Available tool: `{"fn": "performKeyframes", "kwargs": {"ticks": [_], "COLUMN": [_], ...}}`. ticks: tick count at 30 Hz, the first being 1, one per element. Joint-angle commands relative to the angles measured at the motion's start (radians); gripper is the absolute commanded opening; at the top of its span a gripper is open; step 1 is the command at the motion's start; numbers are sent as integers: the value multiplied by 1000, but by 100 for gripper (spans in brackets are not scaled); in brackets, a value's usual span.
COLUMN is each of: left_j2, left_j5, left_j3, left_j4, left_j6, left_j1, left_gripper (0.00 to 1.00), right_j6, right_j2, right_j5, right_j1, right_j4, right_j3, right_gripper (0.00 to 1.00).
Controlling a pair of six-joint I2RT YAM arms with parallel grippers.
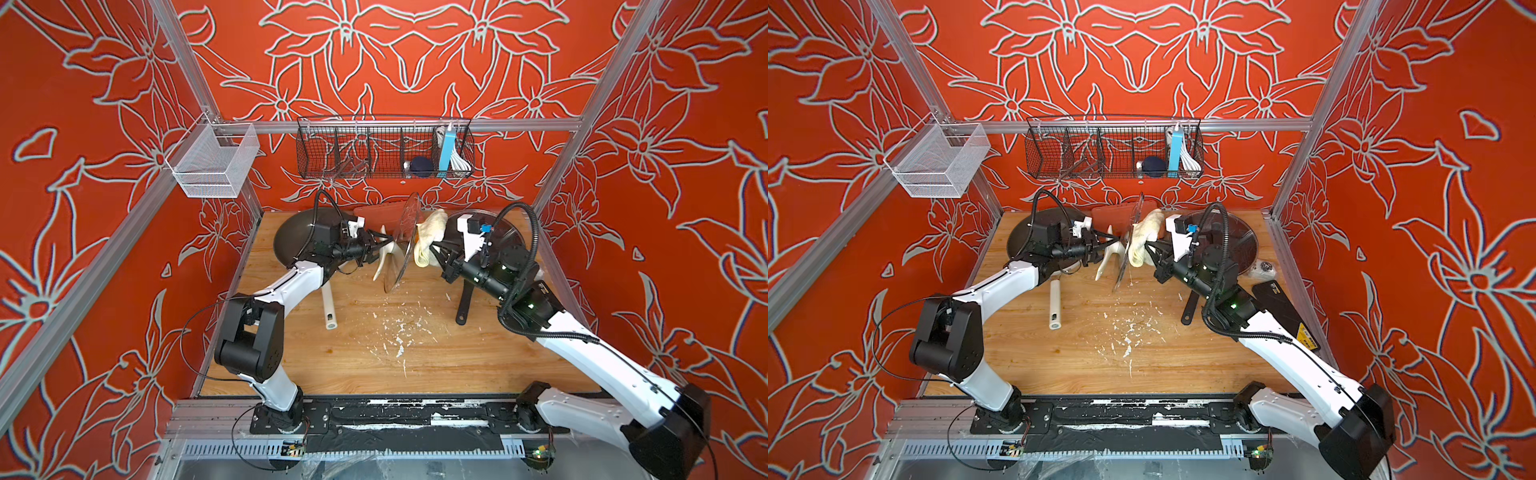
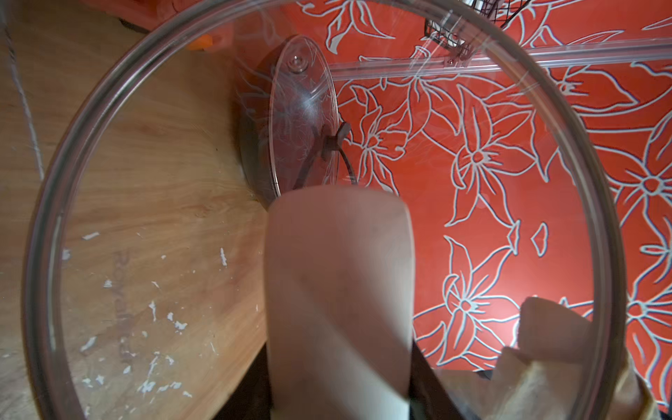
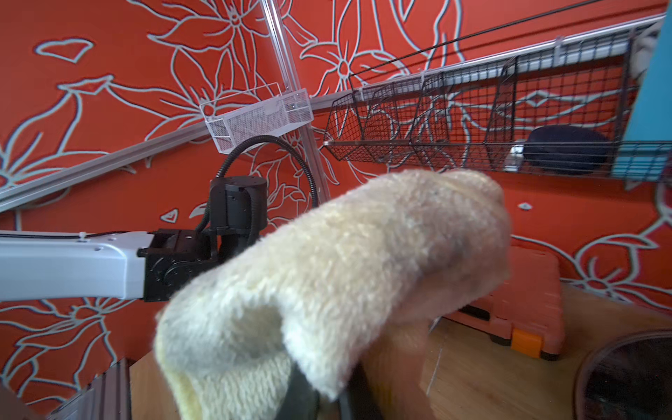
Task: Wipe the pot lid with a cloth
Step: Wipe the pot lid.
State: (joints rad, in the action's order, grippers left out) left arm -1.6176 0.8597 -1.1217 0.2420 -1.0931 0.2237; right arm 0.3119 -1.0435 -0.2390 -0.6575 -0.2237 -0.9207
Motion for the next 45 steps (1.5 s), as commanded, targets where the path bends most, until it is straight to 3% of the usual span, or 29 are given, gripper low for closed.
{"fn": "performKeyframes", "kwargs": {"ticks": [1,6,12,18,23,30,37,45], "left_j2": [134,205,262,283,344,389,393,398], "left_j5": [-15,-136,-313,-501,-599,-704,-720,-712], "left_j3": [-101,-86,-48,-63,14,61,55,86], "left_j4": [113,16,8,-42,40,95,103,96], "left_j6": [202,458,759,1047,1098,1136,1099,1143], "left_j1": [11,34,97,180,232,324,338,338], "left_gripper": [0,0,0,0,0,0,0,0], "right_j6": [-84,-156,-229,-324,-376,-371,-343,-297], "right_j2": [57,92,29,-61,-125,-192,-266,-161], "right_j5": [99,99,133,249,356,351,355,494], "right_j1": [-5,-5,-14,-50,-67,-140,-243,-229], "right_j4": [103,213,358,510,566,568,534,511], "right_j3": [-22,-71,-180,-281,-296,-282,-271,-203], "right_gripper": [0,0,0,0,0,0,0,0]}}
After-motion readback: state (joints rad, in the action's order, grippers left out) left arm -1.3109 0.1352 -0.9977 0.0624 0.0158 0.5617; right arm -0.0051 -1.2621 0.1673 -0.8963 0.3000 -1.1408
